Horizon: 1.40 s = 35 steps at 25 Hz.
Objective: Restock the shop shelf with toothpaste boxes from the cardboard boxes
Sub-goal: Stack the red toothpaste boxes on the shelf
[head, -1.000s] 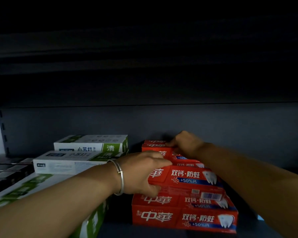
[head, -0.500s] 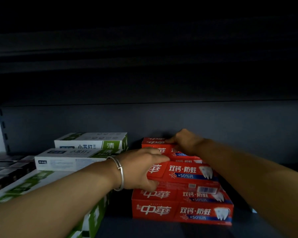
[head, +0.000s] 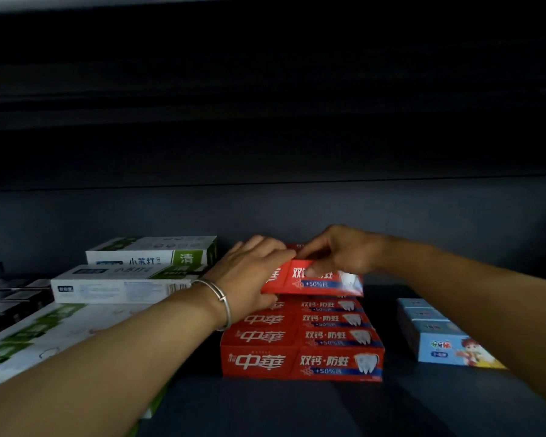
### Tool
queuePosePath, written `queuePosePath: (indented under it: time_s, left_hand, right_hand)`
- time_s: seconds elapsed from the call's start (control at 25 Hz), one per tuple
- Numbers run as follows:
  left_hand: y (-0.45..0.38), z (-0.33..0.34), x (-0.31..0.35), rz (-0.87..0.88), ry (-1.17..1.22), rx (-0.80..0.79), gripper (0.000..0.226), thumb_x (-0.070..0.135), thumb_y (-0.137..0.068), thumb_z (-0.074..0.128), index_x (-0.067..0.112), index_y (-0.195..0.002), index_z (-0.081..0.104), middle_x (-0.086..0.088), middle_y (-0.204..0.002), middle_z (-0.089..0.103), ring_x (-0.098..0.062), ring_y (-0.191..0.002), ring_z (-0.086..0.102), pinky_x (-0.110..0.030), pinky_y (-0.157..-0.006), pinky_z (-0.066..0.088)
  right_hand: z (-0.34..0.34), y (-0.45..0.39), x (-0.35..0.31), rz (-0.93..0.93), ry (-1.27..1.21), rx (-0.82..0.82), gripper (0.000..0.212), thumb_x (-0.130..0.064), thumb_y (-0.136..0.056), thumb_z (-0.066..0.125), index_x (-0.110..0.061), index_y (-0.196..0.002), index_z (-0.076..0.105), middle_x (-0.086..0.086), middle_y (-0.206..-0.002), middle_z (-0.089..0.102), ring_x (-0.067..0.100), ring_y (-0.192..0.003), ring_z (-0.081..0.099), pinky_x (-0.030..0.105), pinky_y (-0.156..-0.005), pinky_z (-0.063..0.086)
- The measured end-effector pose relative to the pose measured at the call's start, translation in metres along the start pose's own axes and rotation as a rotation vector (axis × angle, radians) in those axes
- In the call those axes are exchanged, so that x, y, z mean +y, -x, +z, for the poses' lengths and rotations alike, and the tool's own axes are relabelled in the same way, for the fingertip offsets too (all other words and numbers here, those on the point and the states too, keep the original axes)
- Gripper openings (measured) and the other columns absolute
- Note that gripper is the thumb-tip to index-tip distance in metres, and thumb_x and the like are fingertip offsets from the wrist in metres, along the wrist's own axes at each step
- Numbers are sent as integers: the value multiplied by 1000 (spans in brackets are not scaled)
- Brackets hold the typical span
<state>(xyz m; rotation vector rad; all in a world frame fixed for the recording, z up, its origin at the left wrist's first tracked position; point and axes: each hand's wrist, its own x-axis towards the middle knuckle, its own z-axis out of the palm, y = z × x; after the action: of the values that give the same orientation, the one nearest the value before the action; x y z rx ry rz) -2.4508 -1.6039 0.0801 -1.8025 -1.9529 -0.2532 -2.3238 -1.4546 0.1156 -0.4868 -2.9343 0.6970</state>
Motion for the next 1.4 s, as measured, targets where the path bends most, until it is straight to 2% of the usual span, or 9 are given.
queuePosePath:
  time_s: [0.08,0.16,0.36,0.6,0.88,1.04,1.12,1.24,1.4]
  left_hand:
    - [3,7,10,-2,8,24,55,32,-90,52,33,-140,31,13,-136,33,-7,-127,27,-24,-107,21]
    - [8,17,22,29,46,-63,42,25,-95,42,31,-136,37,13,-134,37,-7,-127,29,-26,-109,22]
    - [4,30,26,35,83,-111,39,17,-97,34,27,-135,42,11,-134,41,-9,-126,32,-25,-107,24]
    - [3,36,22,1,105,-150,41,15,-96,35,25,-134,43,9,-133,42,-10,-126,34,-28,-108,25]
    - [5,34,25,-59,131,-183,40,18,-97,34,25,-135,42,9,-135,42,-11,-126,33,-26,-106,24]
    - [11,26,34,-109,166,-199,39,17,-97,34,25,-134,43,8,-135,42,-13,-129,32,-29,-110,25]
    - [17,20,41,-121,194,-189,39,17,-96,36,24,-133,45,6,-135,43,-13,-129,34,-28,-110,26]
    - [27,10,59,-116,212,-161,38,16,-95,39,18,-132,48,1,-135,45,-16,-127,38,-25,-108,29]
    - [53,-15,119,-134,240,-109,37,15,-92,47,10,-128,51,-8,-129,49,-23,-122,46,-20,-99,27]
  right_hand:
    - [8,-5,10,-53,100,148,39,-19,-91,59,-21,-129,55,1,-125,61,10,-102,60,21,-88,48]
    - [23,-10,20,-57,158,222,41,-15,-92,57,-22,-132,54,2,-132,57,13,-113,56,22,-93,44]
    - [47,-28,37,-66,324,412,43,-18,-94,54,-23,-136,50,3,-144,46,19,-132,42,30,-112,32]
    - [53,-44,44,-8,311,455,41,-20,-96,50,-33,-135,49,4,-137,54,24,-124,51,37,-105,42]
    - [56,-43,42,10,389,491,41,-27,-97,47,-36,-137,45,6,-139,51,27,-128,47,40,-109,36]
    - [57,-31,29,17,510,477,48,-24,-98,46,-33,-143,35,7,-145,43,26,-135,37,41,-116,25]
    - [58,-15,20,-28,477,480,48,-22,-97,47,-31,-143,37,6,-146,42,26,-133,39,40,-114,29]
    - [61,21,11,-72,397,453,41,-23,-95,51,-33,-135,49,3,-135,54,25,-121,54,35,-103,43]
    - [73,105,6,-66,455,457,43,-19,-88,54,-33,-129,55,5,-126,62,27,-114,58,33,-98,44]
